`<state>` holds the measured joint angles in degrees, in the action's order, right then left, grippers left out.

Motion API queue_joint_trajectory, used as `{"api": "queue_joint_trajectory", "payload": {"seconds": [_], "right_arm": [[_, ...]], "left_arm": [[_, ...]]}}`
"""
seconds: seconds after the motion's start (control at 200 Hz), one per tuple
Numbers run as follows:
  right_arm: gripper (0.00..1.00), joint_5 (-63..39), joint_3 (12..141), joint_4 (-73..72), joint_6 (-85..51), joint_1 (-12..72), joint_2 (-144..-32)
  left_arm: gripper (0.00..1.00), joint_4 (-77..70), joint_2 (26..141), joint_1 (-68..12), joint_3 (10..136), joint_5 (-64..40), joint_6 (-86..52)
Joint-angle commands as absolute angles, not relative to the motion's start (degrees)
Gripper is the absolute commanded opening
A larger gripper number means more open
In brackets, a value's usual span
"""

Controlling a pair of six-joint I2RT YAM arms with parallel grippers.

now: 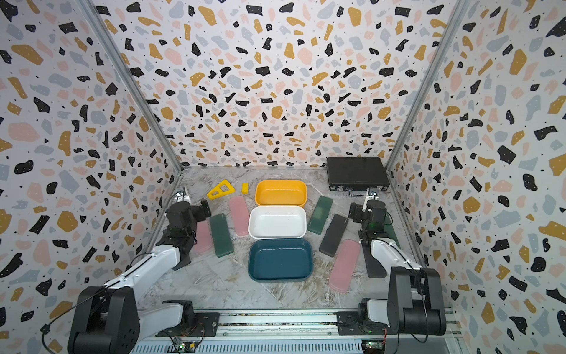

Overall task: Place the pencil cases by color into the storage box
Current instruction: Pick up the pencil case from the center of the board.

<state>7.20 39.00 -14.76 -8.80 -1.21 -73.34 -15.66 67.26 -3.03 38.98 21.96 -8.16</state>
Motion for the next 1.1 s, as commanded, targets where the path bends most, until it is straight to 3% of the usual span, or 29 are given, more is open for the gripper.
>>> {"api": "queue_joint_trajectory", "payload": {"seconds": [0.0,0.24,0.36,1.091], "right_arm": [[0.93,6.47,46.17,9.64,-14.15,-1.02,-70.95],[0.84,4.48,66.89,43.77,-22.05,1.48,-75.55],[0.84,5.14,74.53,53.64,-24.54,4.24,-80.67],[0.87,3.95,95.61,57.31,-38.14,16.56,-107.34]], "left_arm": [[1.00,5.63,65.85,-2.86,49.67,25.62,-11.24],[1.00,28.69,62.78,-2.81,65.49,18.34,-15.48],[1.00,36.64,60.78,-2.81,69.45,14.16,-20.08],[1.00,55.55,58.87,-2.90,69.85,1.50,-28.53]]}}
